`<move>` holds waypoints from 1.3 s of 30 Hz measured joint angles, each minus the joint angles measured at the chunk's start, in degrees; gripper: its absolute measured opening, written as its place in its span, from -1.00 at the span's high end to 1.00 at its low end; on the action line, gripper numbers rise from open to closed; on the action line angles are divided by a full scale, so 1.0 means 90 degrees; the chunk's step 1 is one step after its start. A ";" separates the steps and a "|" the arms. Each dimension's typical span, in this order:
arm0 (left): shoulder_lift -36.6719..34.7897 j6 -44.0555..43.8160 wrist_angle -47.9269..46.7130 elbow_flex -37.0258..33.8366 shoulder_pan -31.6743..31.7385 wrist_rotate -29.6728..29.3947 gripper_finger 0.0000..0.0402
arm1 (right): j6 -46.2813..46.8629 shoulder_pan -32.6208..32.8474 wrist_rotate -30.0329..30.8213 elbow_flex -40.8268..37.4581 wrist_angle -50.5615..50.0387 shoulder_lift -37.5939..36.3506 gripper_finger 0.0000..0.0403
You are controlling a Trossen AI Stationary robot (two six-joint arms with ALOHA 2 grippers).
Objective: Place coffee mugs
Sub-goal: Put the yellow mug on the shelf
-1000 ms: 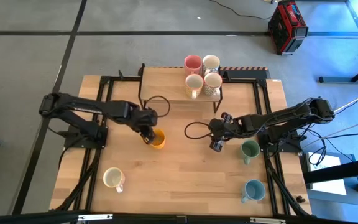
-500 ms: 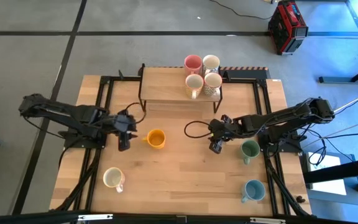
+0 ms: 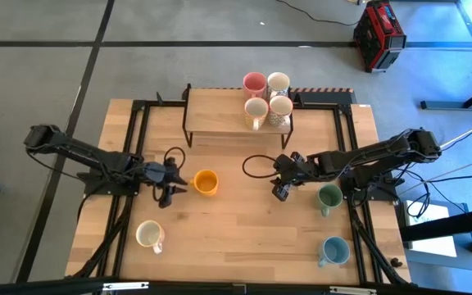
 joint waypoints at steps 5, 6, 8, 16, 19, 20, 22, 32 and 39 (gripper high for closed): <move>0.0000 -0.0002 -0.0179 0.0000 0.0002 0.0118 0.42 | 0.0001 0.0000 0.0000 0.0000 0.0000 0.0000 0.08; 0.0000 -0.0003 -0.0309 0.0000 0.0002 0.0203 0.42 | 0.0017 0.0000 0.0000 0.0000 0.0000 0.0000 0.08; 0.0000 -0.0033 -0.0521 -0.0002 -0.0001 0.0216 0.42 | 0.0132 0.0000 -0.0002 0.0000 0.0000 0.0000 0.08; 0.0194 0.0524 -0.0168 -0.0085 0.0007 -0.0549 0.42 | 0.0406 0.0000 -0.0004 0.0000 0.0046 0.0056 0.08; 0.0325 0.0757 0.0352 -0.0275 0.0009 -0.0552 0.42 | 0.0406 0.0000 -0.0005 0.0000 0.0206 0.0120 0.08; 0.0383 0.0794 0.0525 -0.0325 0.0009 -0.0588 0.42 | 0.0406 0.0000 -0.0007 0.0000 0.0202 0.0126 0.08; 0.0476 0.0818 0.0788 -0.0412 0.0007 -0.0783 0.42 | 0.0405 0.0000 -0.0004 0.0006 0.0316 0.0162 0.08; 0.1088 0.0984 0.2222 -0.0517 0.0009 -0.0425 0.42 | 0.0326 0.0002 0.0006 0.0002 0.0284 0.0177 0.08; 0.1725 0.0933 0.2550 -0.0520 0.0009 -0.0234 0.46 | 0.0316 0.0005 0.0285 0.0004 0.0323 0.0320 0.08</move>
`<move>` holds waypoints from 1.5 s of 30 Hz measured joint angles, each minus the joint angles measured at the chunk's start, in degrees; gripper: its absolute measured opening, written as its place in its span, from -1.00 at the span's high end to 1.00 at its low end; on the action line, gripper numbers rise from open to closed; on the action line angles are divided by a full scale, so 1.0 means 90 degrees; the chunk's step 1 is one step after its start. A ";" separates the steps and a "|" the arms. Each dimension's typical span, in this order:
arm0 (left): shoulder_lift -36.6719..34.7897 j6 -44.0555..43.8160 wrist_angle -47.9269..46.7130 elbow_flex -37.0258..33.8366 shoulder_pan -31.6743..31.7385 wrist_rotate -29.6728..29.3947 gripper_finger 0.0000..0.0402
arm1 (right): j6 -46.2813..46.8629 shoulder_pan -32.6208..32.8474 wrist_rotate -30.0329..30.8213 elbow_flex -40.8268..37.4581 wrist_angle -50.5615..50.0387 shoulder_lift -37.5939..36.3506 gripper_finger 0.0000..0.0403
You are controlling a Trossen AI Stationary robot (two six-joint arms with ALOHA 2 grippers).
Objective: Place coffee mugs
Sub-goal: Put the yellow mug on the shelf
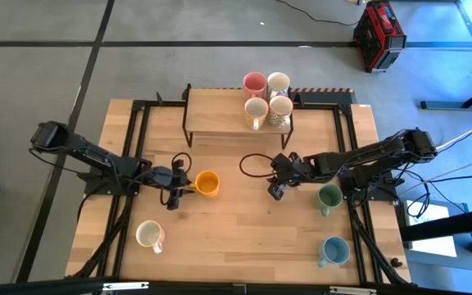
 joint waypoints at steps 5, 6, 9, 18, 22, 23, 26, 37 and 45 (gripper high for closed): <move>0.0367 -0.0051 0.0975 -0.0007 0.0000 0.0004 0.67 | -0.0003 -0.0002 -0.0008 -0.0006 -0.0055 0.0062 0.08; 0.0416 -0.0050 0.1096 -0.0007 0.0000 -0.0004 0.73 | 0.0002 -0.0002 -0.0021 -0.0007 -0.0068 0.0062 0.08; 0.0451 -0.0208 0.1132 -0.0007 -0.0005 -0.0117 0.79 | -0.0030 -0.0002 -0.0064 -0.0007 -0.0038 0.0059 0.08; 0.0482 -0.0712 0.1165 -0.0007 -0.0005 -0.0621 0.79 | -0.0710 -0.0006 -0.0015 -0.0007 -0.0038 0.0059 0.08; 0.0484 -0.0851 0.1093 0.0116 0.0000 -0.0703 0.79 | -0.0756 -0.0007 0.0218 -0.0007 -0.0022 0.0057 0.08; 0.0484 -0.0843 0.1037 0.0193 -0.0002 -0.0756 0.79 | -0.0680 -0.0007 0.0218 -0.0007 -0.0007 0.0057 0.08; 0.0482 -0.0751 0.0711 0.0489 0.0000 -0.0839 0.79 | -0.0430 -0.0007 0.0237 -0.0007 -0.0005 0.0008 0.08; 0.0477 -0.0719 -0.1522 0.2757 -0.0005 -0.1408 0.79 | -0.0382 -0.0003 0.0431 -0.0002 0.0282 -0.1259 0.08; 0.0516 -0.0886 -0.3217 0.4639 0.0339 -0.3045 0.79 | -0.1053 -0.0005 0.0334 0.0003 0.0473 -0.2411 0.08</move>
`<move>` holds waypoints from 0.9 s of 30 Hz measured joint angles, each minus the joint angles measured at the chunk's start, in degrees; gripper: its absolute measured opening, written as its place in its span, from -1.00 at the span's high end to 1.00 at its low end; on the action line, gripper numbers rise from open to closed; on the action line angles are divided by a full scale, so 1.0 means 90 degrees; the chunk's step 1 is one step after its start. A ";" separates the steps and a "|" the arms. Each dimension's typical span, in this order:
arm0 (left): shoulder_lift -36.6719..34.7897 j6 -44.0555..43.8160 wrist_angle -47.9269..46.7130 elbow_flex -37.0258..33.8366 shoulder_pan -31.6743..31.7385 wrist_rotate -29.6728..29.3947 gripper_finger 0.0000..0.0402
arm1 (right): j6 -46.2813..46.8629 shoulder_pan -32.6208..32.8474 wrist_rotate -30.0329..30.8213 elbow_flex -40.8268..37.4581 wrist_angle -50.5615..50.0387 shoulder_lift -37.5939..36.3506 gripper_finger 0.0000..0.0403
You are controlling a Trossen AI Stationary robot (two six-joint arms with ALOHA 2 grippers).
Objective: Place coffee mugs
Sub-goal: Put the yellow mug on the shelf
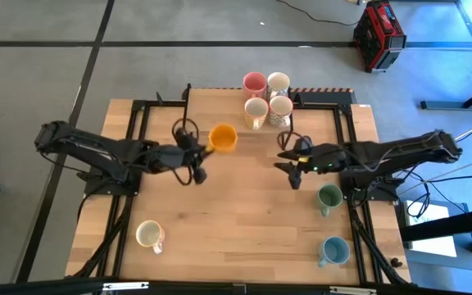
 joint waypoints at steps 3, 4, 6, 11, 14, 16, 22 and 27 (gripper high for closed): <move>0.0104 -0.0057 -0.0615 0.0434 0.0307 -0.0639 0.79 | -0.0130 0.0000 -0.0062 0.0001 -0.0013 -0.0232 0.08; 0.0159 -0.0100 -0.0605 0.0570 0.0429 -0.0764 0.79 | -0.0110 0.0000 -0.0067 0.0002 -0.0023 -0.0279 0.08; 0.0219 -0.0124 -0.0624 0.0784 0.0701 -0.1016 0.79 | -0.0076 0.0000 -0.0060 0.0001 0.0020 -0.0338 0.08; 0.0793 -0.0044 -0.0672 0.1188 0.1501 -0.1073 0.79 | -0.0102 0.0000 0.0006 0.0002 0.0009 -0.0389 0.08; 0.1131 -0.0274 -0.0618 0.1446 0.1908 -0.0972 0.79 | -0.0104 0.0000 0.0153 0.0002 -0.0172 -0.0387 0.08; 0.1367 -0.0335 -0.0527 0.1602 0.2103 -0.1021 0.79 | -0.0106 0.0000 0.0185 0.0002 -0.0378 -0.0410 0.08; 0.2010 -0.0343 0.0087 0.1743 0.2559 -0.0807 0.79 | -0.0106 0.0000 0.0231 0.0002 -0.0670 -0.0410 0.08; 0.2480 -0.0678 0.0464 0.1743 0.2858 -0.0444 0.79 | -0.0106 0.0000 0.0232 0.0002 -0.0659 -0.0410 0.08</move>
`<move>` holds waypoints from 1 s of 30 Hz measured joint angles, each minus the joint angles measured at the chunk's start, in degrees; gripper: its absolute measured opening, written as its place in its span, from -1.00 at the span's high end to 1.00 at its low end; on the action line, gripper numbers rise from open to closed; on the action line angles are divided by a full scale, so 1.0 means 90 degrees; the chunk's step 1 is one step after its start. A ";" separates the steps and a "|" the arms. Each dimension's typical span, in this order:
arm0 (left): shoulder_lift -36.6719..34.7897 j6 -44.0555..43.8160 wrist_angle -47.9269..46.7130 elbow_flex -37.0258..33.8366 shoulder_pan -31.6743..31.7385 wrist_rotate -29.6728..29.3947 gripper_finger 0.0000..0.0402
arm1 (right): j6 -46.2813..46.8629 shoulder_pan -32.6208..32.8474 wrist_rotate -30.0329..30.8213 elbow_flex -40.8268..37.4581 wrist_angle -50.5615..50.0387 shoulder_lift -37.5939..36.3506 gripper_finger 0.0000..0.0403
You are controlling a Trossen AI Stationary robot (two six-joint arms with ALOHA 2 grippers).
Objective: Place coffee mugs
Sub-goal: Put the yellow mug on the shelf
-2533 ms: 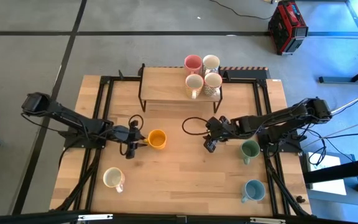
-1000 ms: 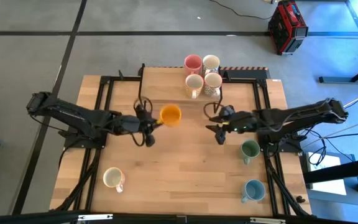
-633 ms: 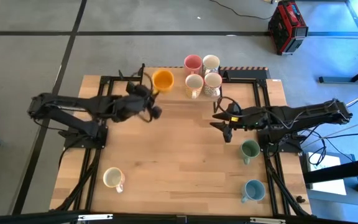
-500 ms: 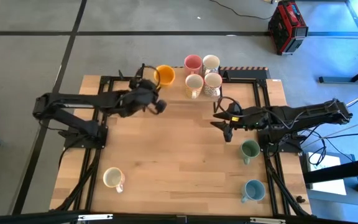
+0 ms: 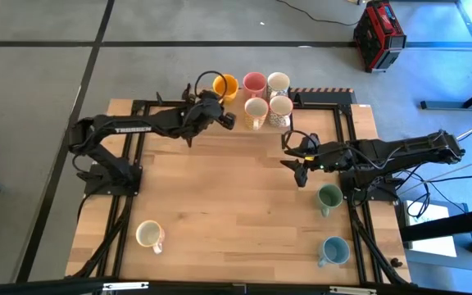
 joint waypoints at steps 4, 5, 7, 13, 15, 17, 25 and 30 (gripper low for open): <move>0.0269 -0.0158 0.0279 0.0000 0.0126 0.0063 0.79 | 0.0000 0.0000 -0.0004 0.0000 -0.0035 0.0000 0.08; 0.0329 -0.0156 0.0365 0.0000 0.0148 0.0086 0.79 | 0.0001 0.0000 -0.0005 0.0000 -0.0075 0.0000 0.08; 0.0425 -0.0162 0.0479 0.0000 0.0202 0.0122 0.79 | 0.0006 0.0000 -0.0007 0.0000 -0.0190 0.0000 0.08; 0.0635 -0.0187 0.0821 0.0000 0.0364 0.0253 0.79 | 0.0078 0.0000 -0.0009 -0.0002 -0.0466 0.0000 0.08; 0.0647 -0.0237 0.0803 0.0000 0.0419 0.0338 0.79 | 0.0080 0.0000 -0.0010 -0.0002 -0.0532 0.0001 0.08; 0.0742 -0.0281 0.0880 0.0007 0.0441 0.0336 0.79 | 0.0119 0.0000 -0.0010 -0.0002 -0.0537 0.0002 0.08; 0.0757 -0.0304 0.0928 0.0000 0.0463 0.0357 0.79 | 0.0192 0.0000 -0.0012 -0.0005 -0.0560 0.0005 0.08; 0.0757 -0.0398 0.0946 0.0000 0.0465 0.0579 0.78 | 0.0192 0.0000 -0.0012 -0.0005 -0.0648 0.0005 0.08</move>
